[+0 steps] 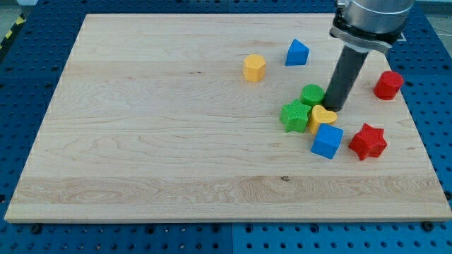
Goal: Push the green circle slightly into the green star
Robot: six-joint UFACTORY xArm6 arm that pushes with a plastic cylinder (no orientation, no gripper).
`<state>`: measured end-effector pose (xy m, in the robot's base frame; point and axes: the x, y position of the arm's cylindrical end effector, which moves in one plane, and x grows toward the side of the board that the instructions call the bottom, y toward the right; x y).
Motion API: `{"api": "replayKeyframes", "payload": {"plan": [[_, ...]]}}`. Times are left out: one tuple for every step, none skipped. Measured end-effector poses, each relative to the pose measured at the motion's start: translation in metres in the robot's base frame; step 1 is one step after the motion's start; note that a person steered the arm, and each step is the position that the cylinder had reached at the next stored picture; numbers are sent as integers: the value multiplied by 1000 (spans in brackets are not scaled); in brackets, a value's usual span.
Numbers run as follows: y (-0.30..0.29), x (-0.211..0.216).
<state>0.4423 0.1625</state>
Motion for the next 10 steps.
{"api": "replayKeyframes", "payload": {"plan": [[-27, 0], [-39, 0], [-39, -3], [-30, -7], [-22, -11], [-22, -20], [-25, -32], [-42, -53], [-51, -62], [-65, -63]]}}
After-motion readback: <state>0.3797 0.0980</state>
